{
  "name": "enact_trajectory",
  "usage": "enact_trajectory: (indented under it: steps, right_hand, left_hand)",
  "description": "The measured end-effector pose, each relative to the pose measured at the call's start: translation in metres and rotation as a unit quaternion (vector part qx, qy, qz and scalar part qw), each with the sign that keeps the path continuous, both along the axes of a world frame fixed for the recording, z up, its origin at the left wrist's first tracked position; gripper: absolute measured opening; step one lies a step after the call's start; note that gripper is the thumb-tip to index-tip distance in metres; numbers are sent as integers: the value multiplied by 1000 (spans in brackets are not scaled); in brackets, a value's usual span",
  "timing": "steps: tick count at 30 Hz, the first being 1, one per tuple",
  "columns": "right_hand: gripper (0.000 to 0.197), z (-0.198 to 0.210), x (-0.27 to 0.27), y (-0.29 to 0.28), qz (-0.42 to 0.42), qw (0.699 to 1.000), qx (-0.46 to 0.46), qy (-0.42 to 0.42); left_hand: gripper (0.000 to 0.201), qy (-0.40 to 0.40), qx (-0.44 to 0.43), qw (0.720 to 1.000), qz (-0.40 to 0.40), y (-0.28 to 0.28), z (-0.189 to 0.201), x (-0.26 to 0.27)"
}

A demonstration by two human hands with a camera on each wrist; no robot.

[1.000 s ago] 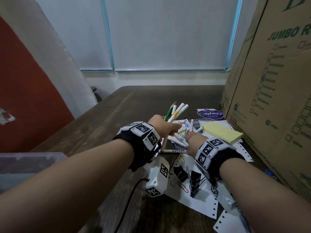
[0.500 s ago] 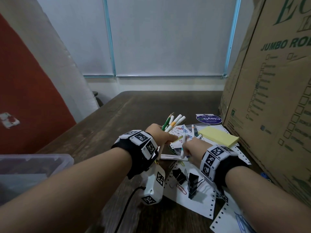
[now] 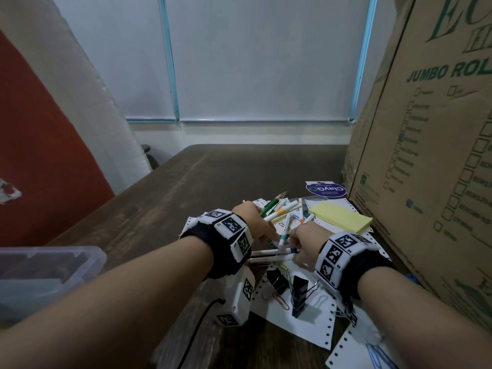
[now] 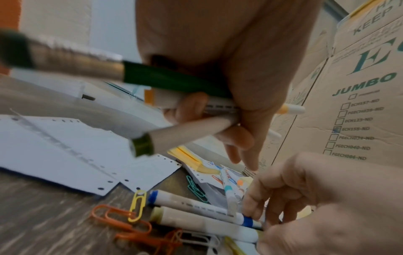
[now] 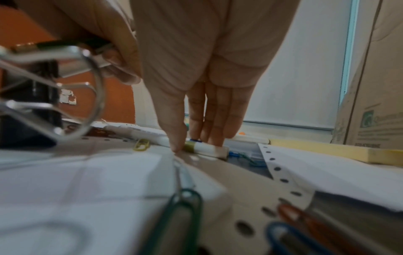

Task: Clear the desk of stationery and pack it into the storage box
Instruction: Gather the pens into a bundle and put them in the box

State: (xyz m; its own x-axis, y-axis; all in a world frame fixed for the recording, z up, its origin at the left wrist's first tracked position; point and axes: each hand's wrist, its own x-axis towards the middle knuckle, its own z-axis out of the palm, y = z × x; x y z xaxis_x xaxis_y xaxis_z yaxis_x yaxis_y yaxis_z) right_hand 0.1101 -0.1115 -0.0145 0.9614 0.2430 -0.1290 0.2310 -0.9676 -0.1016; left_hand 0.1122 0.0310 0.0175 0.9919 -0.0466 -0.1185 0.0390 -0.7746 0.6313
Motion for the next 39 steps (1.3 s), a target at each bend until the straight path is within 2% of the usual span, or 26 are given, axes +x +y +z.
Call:
enact_trajectory:
  steps: [3,6,11,14,16,20,24,28,30,33,35,37,39]
  right_hand:
    - [26,-1,1,-3,-4,1000,7,22]
    - [12,0,-2,-6,9,1000,-4,20]
    - [11,13,-9,-6,33,999,11,31]
    - [26,34,-11,-6,32,998,43,32]
    - [29,47,-11,-7,48,997,58,24]
    - [24,59,-10,-8,68,971,223,44]
    - [9,63,-9,-9,52,915,391,86]
    - [24,68,0,-17,22,900,424,96]
    - [23,66,7,-21,-6,911,401,99]
    - [20,63,16,-25,-10,963,264,53]
    - [20,61,21,-22,10,984,176,13]
    - [23,59,27,-14,27,995,100,-9]
    - [27,56,34,-4,39,998,56,-16]
  left_hand:
    - [17,9,-4,1000,-2,1,-4,2]
    - [17,14,-6,1000,-13,2,-6,1]
    - [40,-3,19,999,-43,0,-3,-3]
    - [44,1,51,996,-74,-3,0,-7]
    - [39,-5,53,996,-75,-6,3,-9]
    - [34,-22,25,998,-54,-5,14,-7]
    - [31,-80,25,996,-10,0,19,-3]
    - [22,-77,-8,996,36,11,22,3]
    - [25,-55,-25,997,54,19,23,7]
    - [32,-5,-19,998,54,25,26,11]
    - [35,12,-10,999,46,26,26,16]
    - [35,15,-28,999,40,26,24,21]
    - [31,24,-83,995,46,24,20,28]
